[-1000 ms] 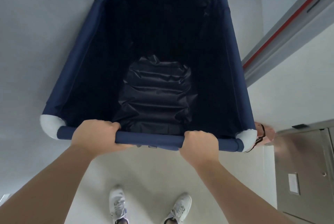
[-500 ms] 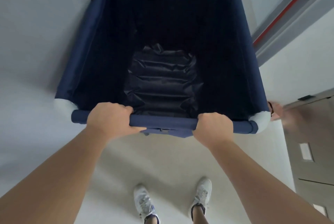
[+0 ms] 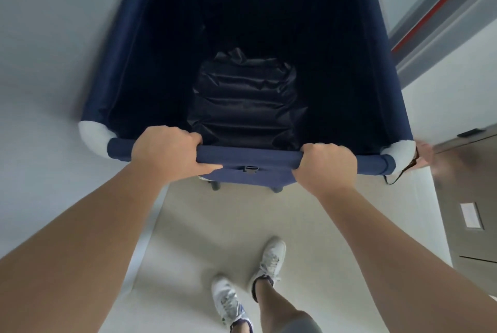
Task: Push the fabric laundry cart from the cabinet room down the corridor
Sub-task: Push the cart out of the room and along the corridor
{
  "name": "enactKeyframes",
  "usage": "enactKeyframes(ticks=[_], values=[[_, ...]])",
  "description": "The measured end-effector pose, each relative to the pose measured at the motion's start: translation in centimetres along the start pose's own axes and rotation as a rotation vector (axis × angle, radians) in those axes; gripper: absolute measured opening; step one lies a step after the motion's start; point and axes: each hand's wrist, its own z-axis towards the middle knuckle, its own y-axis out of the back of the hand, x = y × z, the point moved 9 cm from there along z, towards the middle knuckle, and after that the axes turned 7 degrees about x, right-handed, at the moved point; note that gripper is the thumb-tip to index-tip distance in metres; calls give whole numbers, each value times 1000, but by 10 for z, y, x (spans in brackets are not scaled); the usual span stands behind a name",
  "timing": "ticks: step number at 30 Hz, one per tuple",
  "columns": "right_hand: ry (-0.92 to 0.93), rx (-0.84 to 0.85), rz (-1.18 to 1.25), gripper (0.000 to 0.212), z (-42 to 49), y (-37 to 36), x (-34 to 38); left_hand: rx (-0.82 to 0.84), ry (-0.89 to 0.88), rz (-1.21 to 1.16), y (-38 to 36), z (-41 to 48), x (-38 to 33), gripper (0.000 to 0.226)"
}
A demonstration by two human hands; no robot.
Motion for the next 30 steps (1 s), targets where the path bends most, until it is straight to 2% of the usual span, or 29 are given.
enactKeyframes(ticks=[11,18,22,30], values=[[-34,-59,11,6,93,23,-26,-17,4,-12,17,88,9,66],[0,-65,73,24,152,43,-15,-21,-10,-52,26,148,43,67],[10,-29,98,24,185,47,-16,-37,-18,-61,28,178,56,63],[-3,-72,94,26,246,62,-24,-37,-47,-58,34,240,72,64]])
